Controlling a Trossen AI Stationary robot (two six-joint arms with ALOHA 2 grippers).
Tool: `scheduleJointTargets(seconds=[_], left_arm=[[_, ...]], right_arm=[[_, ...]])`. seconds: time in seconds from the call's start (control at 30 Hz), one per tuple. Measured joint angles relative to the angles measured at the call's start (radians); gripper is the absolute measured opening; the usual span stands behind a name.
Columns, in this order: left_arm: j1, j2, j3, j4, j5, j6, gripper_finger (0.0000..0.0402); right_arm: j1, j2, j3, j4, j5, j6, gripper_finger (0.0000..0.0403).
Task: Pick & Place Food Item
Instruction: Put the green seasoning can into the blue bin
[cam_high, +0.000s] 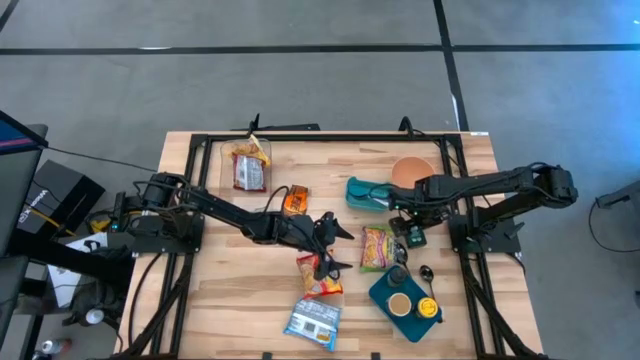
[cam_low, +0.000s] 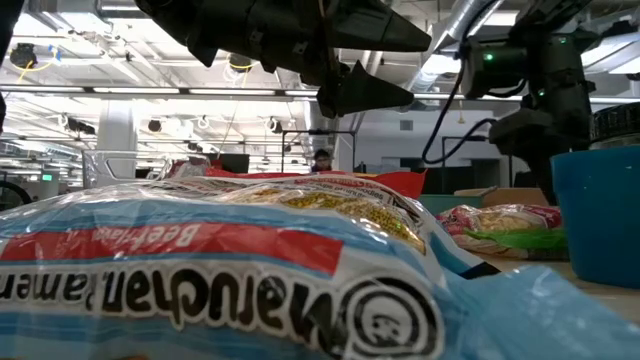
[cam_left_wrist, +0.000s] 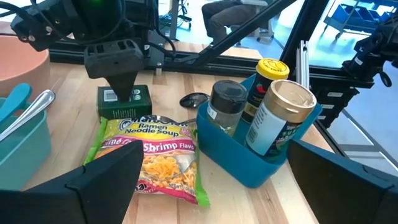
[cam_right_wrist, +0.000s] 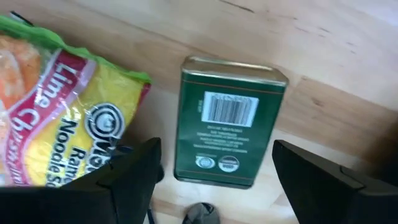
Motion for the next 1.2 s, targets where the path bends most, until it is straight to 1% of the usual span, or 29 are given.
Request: scheduleJointTargets(seconds=[0.1, 0.23, 0.37, 0.73, 1.2], left_arm=[[0.0, 0.0, 0.0, 0.001, 0.0, 0.0, 0.039], [-0.001, 0.0, 0.0, 0.001, 0.0, 0.0, 0.039], [-0.001, 0.0, 0.0, 0.001, 0.0, 0.0, 0.039], [-0.001, 0.0, 0.0, 0.002, 0.0, -0.001, 0.039], [-0.001, 0.0, 0.0, 0.002, 0.0, -0.007, 0.039]], right_arm=[[-0.005, 0.0, 0.0, 0.012, -0.003, 0.006, 0.0302], [-0.005, 0.0, -0.001, 0.013, -0.004, 0.054, 0.0302], [-0.005, 0.001, -0.03, 0.016, -0.004, 0.087, 0.0302], [-0.004, 0.001, -0.04, 0.091, -0.001, 0.101, 0.0302], [-0.005, 0.001, -0.04, 0.058, -0.001, 0.116, 0.0302]])
